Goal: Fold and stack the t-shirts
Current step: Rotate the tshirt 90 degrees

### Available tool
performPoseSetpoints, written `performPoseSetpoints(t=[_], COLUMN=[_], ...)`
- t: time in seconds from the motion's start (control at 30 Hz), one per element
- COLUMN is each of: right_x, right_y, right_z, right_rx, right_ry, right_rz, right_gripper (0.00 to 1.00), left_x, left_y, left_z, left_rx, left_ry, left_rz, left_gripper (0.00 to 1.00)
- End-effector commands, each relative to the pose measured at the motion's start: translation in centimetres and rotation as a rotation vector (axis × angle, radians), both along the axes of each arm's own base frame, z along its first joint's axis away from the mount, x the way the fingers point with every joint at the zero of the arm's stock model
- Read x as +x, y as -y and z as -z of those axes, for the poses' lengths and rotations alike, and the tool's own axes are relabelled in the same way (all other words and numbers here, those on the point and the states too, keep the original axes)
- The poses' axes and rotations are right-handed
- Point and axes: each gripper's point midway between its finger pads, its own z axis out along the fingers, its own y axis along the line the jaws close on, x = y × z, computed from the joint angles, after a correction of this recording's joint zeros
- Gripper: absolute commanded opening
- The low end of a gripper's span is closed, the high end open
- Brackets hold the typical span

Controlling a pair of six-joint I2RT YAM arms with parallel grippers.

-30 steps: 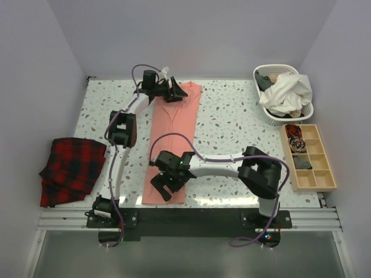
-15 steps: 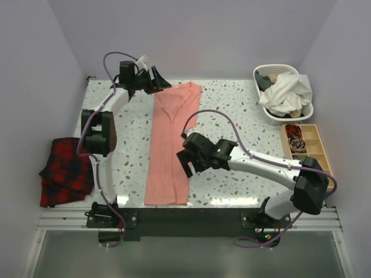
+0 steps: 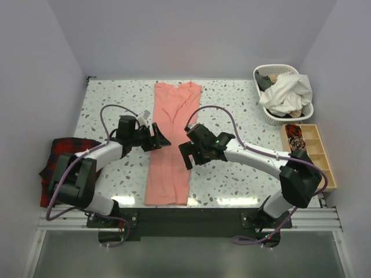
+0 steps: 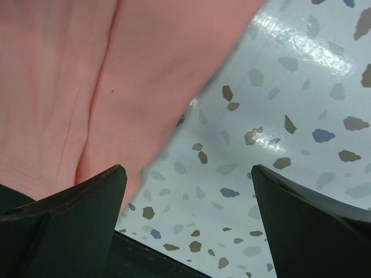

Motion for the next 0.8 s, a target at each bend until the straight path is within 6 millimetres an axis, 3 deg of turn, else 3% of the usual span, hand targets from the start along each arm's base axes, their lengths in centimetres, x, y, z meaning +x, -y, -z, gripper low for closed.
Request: performPoseSetpoints(t=[0.0, 0.13, 0.43, 0.63, 0.77], right_x=[-0.5, -1.6, -3.9, -4.0, -3.0], right_y=[-2.5, -3.3, -4.2, -3.6, -2.0], right_z=[0.2, 1.6, 4.2, 5.7, 6.5], right_rx=[0.102, 0.111, -0.025, -0.161, -0.249], right_ry=[-0.035, -0.099, -0.092, -0.034, 0.028], right_rz=[-0.049, -0.085, -0.132, -0.095, -0.032], right_gripper=[0.93, 0.92, 0.92, 0.93, 0.94], left_x=[-1.3, -4.1, -8.4, -8.9, -9.4], left_y=[-0.5, -1.5, -0.9, -1.0, -1.1], left_z=[-2.2, -1.0, -0.6, 0.5, 1.6], left_rx=[0.000, 0.026, -0.006, 0.038, 0.093], left_ry=[0.097, 0.053, 0.007, 0.006, -0.015], left_rz=[-0.046, -0.071, -0.065, -0.088, -0.097], left_gripper=[0.75, 0.75, 0.75, 0.75, 0.75])
